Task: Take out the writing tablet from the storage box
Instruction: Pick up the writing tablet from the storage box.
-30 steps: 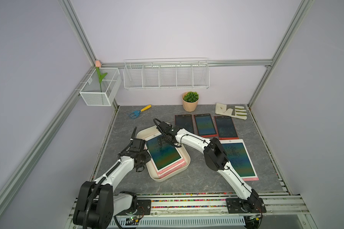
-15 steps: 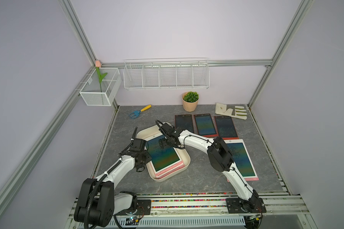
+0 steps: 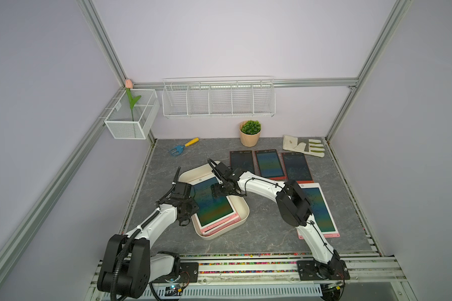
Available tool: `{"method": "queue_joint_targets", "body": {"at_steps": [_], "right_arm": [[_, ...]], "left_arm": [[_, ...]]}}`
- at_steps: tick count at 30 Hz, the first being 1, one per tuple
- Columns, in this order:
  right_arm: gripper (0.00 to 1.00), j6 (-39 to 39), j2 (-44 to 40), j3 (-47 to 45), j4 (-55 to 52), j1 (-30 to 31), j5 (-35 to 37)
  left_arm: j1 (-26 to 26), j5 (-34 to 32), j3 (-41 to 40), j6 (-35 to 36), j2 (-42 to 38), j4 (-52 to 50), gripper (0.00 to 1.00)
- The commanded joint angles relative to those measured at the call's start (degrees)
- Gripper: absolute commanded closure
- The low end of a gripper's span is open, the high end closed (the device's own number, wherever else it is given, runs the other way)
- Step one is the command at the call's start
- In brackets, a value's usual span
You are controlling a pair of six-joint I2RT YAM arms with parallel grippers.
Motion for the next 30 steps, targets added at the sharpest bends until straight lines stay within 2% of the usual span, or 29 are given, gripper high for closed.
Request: {"method": "queue_joint_targets", "body": {"at_steps": [1,8,15,18,25,30], "right_arm": [[0.24,1.45,-3.87,-1.74,1.35,0.53,-4.59],[0.27,1.79,-6.8,-3.76,3.17,0.44,-7.1],[0.27,2.22,-5.61,-3.55,4.43,0.19,-10.73],[0.27,1.66,-5.33,-3.7,3.68,0.16,-8.49],[0.25,-1.65,-4.94,-1.79,-2.64,0.02,2.91],[0.24,-1.67,-2.73,-1.5,-2.91,-0.16,2.34]], "left_arm": [[0.31,-0.01,-0.36,0.52,0.12,1.19,0.71],[0.31,0.0,-0.36,0.52,0.67,1.6,0.71],[0.31,0.06,-0.19,0.52,0.74,1.63,0.71],[0.31,-0.08,-0.2,0.56,0.57,1.37,0.71],[0.31,-0.36,-0.27,0.6,0.56,1.23,0.71],[0.27,-0.33,-0.25,0.61,0.65,1.25,0.72]]}}
